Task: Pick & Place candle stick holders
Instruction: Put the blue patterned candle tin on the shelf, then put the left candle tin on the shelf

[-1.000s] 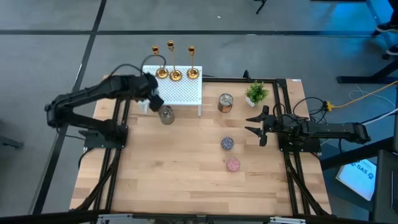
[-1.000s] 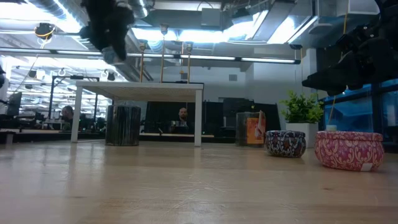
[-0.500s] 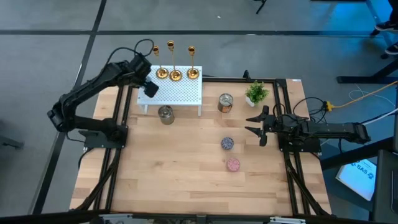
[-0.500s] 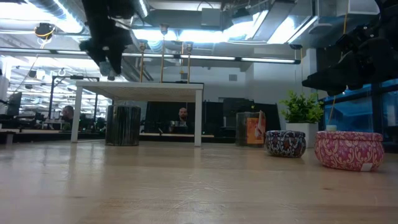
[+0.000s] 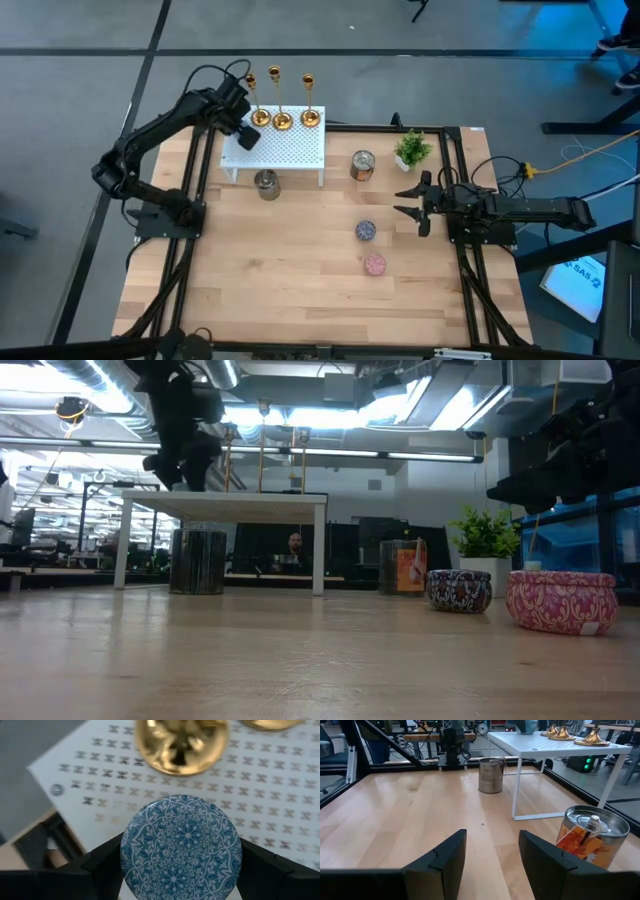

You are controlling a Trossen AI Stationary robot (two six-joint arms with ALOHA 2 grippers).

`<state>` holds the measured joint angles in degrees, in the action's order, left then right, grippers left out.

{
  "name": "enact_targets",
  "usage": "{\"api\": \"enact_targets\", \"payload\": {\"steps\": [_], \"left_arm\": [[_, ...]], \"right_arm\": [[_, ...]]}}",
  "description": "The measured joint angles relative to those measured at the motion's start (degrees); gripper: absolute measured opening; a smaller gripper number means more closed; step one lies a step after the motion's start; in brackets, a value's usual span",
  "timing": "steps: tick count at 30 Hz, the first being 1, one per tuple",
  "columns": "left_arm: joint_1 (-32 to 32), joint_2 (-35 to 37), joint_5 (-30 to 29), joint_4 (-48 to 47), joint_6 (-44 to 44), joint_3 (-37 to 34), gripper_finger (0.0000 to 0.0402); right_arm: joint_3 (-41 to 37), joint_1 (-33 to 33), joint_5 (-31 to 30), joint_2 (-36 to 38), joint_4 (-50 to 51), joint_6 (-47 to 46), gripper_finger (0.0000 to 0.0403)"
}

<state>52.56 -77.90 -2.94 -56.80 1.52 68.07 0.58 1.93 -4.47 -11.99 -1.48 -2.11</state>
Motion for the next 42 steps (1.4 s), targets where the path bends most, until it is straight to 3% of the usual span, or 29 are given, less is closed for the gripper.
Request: {"api": "enact_targets", "payload": {"steps": [3,12,20,25,29,35,42], "left_arm": [[0.06,0.47,1.03,-0.50,-0.11,-0.04,0.0291],[0.06,2.12,0.99,-1.13,0.05,-0.09,0.0359],[0.06,6.26,-0.09,-0.03,0.07,0.52,0.0362],[0.06,11.45,-4.72,0.05,-0.22,1.73,0.0363],[-0.39,16.73,-4.64,0.03,1.98,1.76,0.0362],[-7.16,22.97,-3.72,-0.43,5.87,1.68,0.0362],[-22.25,25.40,-5.06,-0.39,13.97,0.33,0.0361]], "right_arm": [[0.00,0.00,0.00,0.00,0.01,0.00,0.0186],[0.00,0.00,0.04,0.00,0.03,0.00,0.0186],[0.00,0.00,0.20,0.00,0.05,0.00,0.0186],[0.00,0.00,0.20,0.00,0.05,0.00,0.0186],[0.00,0.00,0.18,0.00,0.05,0.00,0.0186],[0.00,0.00,0.17,0.00,0.05,0.00,0.0185],[0.00,0.00,0.17,0.00,0.05,0.00,0.0185]]}}
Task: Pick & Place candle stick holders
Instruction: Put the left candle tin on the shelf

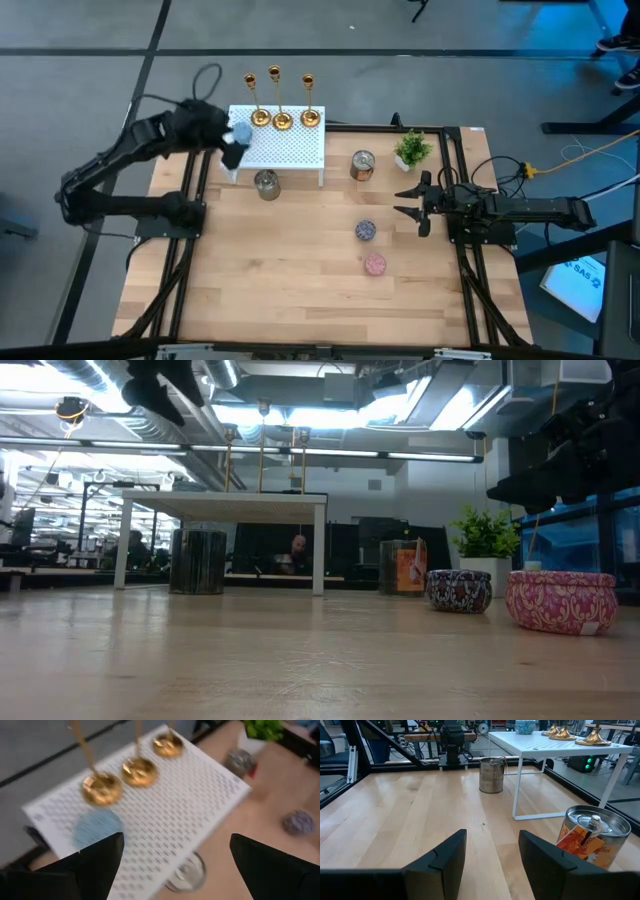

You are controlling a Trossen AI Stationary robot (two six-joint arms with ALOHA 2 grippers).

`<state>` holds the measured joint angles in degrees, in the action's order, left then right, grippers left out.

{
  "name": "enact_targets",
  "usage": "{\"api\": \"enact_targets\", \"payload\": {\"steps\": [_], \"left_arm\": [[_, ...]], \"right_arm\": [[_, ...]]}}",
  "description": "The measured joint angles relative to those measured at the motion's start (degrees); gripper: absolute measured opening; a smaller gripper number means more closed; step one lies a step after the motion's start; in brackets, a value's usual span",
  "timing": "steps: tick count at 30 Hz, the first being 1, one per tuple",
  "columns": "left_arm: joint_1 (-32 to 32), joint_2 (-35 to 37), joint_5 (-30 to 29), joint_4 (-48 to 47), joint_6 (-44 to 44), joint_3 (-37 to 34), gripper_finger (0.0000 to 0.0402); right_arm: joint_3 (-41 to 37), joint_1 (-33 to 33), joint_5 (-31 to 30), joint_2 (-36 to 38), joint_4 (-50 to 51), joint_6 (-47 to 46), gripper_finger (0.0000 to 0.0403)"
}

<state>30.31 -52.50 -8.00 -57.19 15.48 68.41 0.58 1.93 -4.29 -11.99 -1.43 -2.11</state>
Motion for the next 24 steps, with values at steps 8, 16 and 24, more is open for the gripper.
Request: {"api": "enact_targets", "payload": {"steps": [8,16,24], "left_arm": [[-23.69,-0.13,-13.08,3.07,14.89,-12.46,0.0361],[-44.31,-0.59,-30.93,19.45,23.93,-26.74,0.0361],[-53.83,-4.57,-41.96,31.40,35.44,-40.06,0.0361]], "right_arm": [[0.00,0.00,-0.02,0.00,0.01,0.00,0.0185],[0.00,0.00,-0.02,0.00,0.01,0.00,0.0185],[0.00,0.00,-0.04,0.00,0.17,0.00,0.0185]]}}
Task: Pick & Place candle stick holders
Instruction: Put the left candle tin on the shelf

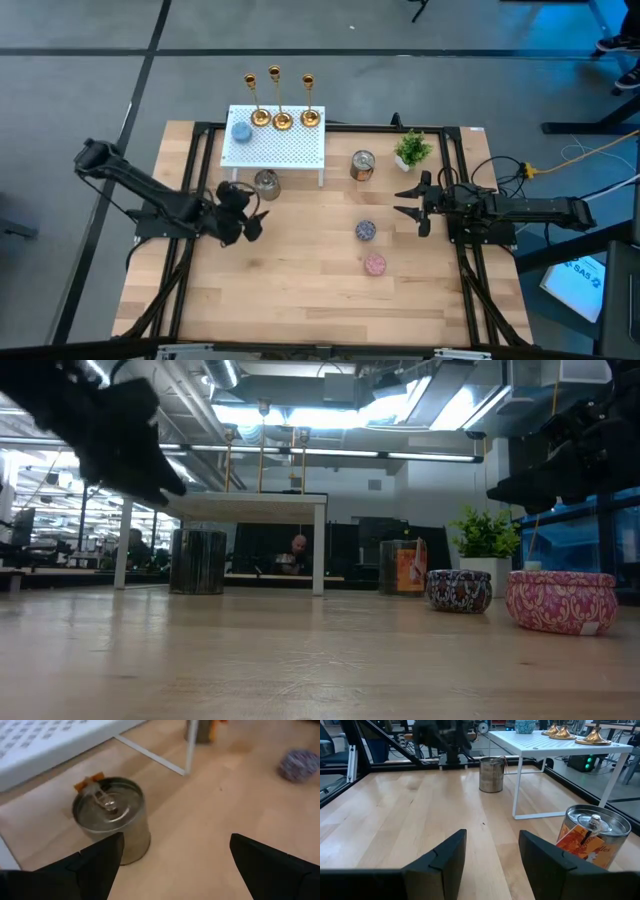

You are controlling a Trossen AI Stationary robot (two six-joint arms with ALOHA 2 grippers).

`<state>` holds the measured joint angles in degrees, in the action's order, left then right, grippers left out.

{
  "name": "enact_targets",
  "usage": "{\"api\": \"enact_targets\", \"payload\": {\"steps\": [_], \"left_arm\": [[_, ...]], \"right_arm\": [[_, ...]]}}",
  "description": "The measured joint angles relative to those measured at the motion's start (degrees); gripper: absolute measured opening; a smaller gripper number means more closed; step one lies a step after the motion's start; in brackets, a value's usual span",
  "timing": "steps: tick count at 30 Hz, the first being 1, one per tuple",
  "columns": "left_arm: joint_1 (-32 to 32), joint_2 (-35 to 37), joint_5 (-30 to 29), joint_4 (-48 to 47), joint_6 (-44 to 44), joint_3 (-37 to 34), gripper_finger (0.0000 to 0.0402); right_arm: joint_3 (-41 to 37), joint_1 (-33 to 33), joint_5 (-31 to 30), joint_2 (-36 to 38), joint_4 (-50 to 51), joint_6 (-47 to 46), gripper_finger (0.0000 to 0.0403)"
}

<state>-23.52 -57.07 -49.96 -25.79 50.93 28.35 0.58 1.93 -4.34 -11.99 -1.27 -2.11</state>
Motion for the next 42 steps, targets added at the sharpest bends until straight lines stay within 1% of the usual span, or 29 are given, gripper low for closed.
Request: {"api": "enact_targets", "payload": {"steps": [4,7,10,13,16,19,22,27,31,36,38,42], "left_arm": [[-0.96,-4.47,-8.57,11.14,1.28,-5.07,0.0361],[-0.88,-9.33,-12.60,18.05,0.30,-7.02,0.0361],[0.23,-15.37,-15.19,21.42,0.96,-7.16,0.0361],[1.78,-21.29,-18.41,24.90,5.00,-7.16,0.0361],[2.81,-26.21,-19.61,28.67,6.29,-7.09,0.0361],[3.14,-29.42,-20.58,30.37,6.61,-7.09,0.0361],[2.61,-30.33,-20.97,29.97,5.51,-7.09,0.0361],[2.48,-29.89,-25.81,29.92,2.92,-7.09,0.0361],[3.70,-29.91,-26.20,28.80,2.97,-7.09,0.0361],[6.96,-29.91,-26.70,28.86,4.63,-7.09,0.0362],[8.13,-29.90,-26.62,29.10,5.02,-7.09,0.0368],[9.10,-29.91,-26.07,28.73,7.29,-7.16,0.0395]], "right_arm": [[0.00,0.00,0.00,0.00,0.01,0.00,0.0185],[0.00,0.00,-0.02,0.00,0.01,0.00,0.0185],[0.00,0.00,0.00,0.00,-0.01,-0.01,0.0185],[0.00,0.00,0.00,0.00,-0.01,-0.02,0.0185],[0.00,0.00,0.00,0.00,-0.01,0.00,0.0185],[0.00,0.00,-0.02,0.00,-0.01,0.00,0.0185],[0.00,0.00,0.00,0.00,-0.01,-0.02,0.0185],[0.00,0.00,-0.02,0.00,-0.01,0.00,0.0185],[0.00,0.00,-0.11,0.00,-0.01,0.00,0.0185],[0.00,0.00,-0.11,0.00,-0.01,0.00,0.0185],[0.00,0.00,-0.11,0.00,-0.01,0.00,0.0185],[0.00,0.00,-0.11,0.00,-0.01,0.00,0.0186]]}}
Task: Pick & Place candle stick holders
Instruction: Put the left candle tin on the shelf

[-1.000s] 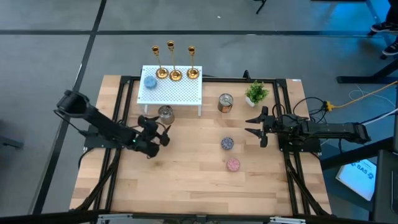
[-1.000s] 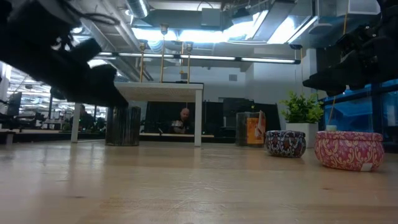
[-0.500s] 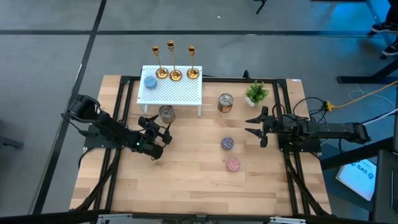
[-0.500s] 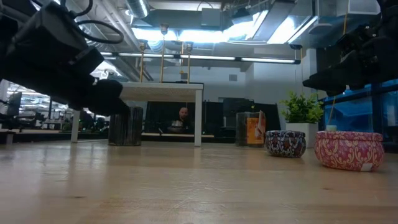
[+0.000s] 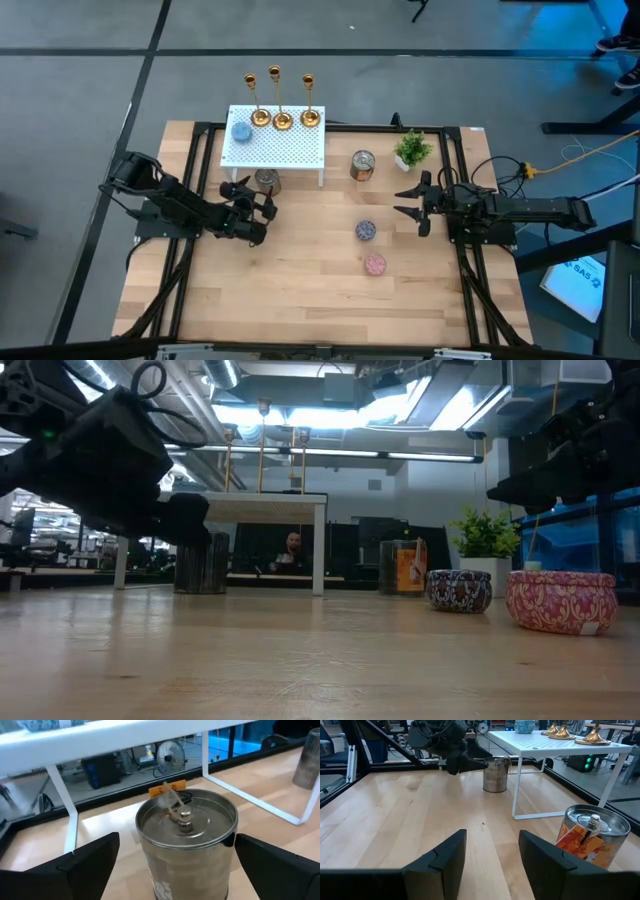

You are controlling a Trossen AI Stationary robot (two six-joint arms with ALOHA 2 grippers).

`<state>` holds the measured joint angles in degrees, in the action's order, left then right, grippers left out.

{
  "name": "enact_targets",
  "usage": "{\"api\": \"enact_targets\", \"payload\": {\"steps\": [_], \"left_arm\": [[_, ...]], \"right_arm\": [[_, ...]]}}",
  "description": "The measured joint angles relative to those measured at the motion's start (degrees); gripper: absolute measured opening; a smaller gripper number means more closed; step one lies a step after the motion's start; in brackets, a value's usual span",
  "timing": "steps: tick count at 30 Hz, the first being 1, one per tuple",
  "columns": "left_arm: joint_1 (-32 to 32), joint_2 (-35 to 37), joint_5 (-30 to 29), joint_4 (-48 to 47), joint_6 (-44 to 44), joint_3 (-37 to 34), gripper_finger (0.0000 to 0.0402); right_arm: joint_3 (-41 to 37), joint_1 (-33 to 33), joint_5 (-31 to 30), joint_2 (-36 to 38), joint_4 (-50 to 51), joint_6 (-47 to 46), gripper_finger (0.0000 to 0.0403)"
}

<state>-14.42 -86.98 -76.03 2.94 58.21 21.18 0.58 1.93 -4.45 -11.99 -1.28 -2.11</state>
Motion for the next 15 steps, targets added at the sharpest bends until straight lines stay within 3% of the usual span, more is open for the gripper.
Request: {"api": "enact_targets", "payload": {"steps": [10,15], "left_arm": [[0.91,0.00,4.74,3.44,2.53,-0.21,0.0400],[5.48,-0.02,8.85,9.70,-2.32,-0.21,0.0400]], "right_arm": [[0.00,0.00,0.06,0.00,0.00,0.00,0.0186],[0.00,0.00,0.15,0.00,0.00,0.00,0.0186]]}}
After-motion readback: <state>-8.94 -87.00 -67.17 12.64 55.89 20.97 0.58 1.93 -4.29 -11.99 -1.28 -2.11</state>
